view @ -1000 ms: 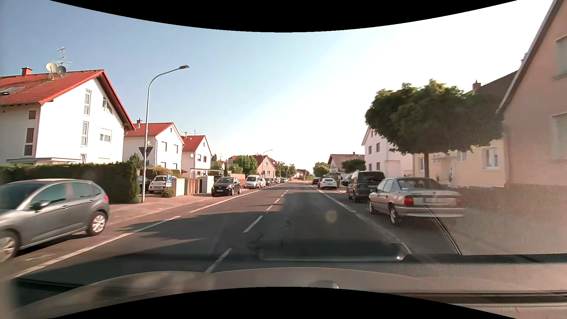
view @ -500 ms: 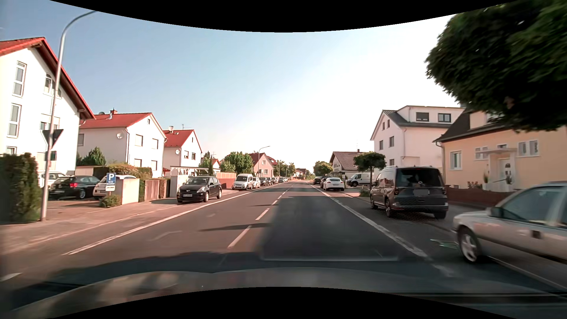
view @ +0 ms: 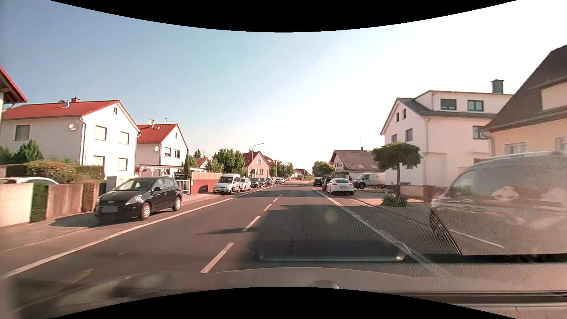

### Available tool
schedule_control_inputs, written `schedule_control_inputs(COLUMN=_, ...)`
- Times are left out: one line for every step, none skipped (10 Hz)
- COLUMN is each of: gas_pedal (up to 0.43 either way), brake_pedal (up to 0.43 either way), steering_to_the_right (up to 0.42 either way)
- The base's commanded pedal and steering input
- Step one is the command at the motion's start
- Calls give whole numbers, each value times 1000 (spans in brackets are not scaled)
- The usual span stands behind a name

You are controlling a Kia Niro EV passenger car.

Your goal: Follow the waypoints while adhering to traffic rules and regulations

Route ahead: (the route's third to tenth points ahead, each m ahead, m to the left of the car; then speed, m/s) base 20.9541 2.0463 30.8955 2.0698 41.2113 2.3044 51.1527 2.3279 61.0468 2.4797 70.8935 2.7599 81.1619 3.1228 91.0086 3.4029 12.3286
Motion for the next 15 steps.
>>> schedule_control_inputs(gas_pedal=59, brake_pedal=0, steering_to_the_right=2)
schedule_control_inputs(gas_pedal=59, brake_pedal=0, steering_to_the_right=2)
schedule_control_inputs(gas_pedal=59, brake_pedal=0, steering_to_the_right=2)
schedule_control_inputs(gas_pedal=59, brake_pedal=0, steering_to_the_right=1)
schedule_control_inputs(gas_pedal=59, brake_pedal=0, steering_to_the_right=-1)
schedule_control_inputs(gas_pedal=59, brake_pedal=0, steering_to_the_right=-4)
schedule_control_inputs(gas_pedal=59, brake_pedal=0, steering_to_the_right=-5)
schedule_control_inputs(gas_pedal=59, brake_pedal=0, steering_to_the_right=-5)
schedule_control_inputs(gas_pedal=59, brake_pedal=0, steering_to_the_right=-5)
schedule_control_inputs(gas_pedal=59, brake_pedal=0, steering_to_the_right=-5)
schedule_control_inputs(gas_pedal=59, brake_pedal=0, steering_to_the_right=-5)
schedule_control_inputs(gas_pedal=59, brake_pedal=0, steering_to_the_right=-5)
schedule_control_inputs(gas_pedal=59, brake_pedal=0, steering_to_the_right=-5)
schedule_control_inputs(gas_pedal=59, brake_pedal=0, steering_to_the_right=-5)
schedule_control_inputs(gas_pedal=59, brake_pedal=0, steering_to_the_right=-5)
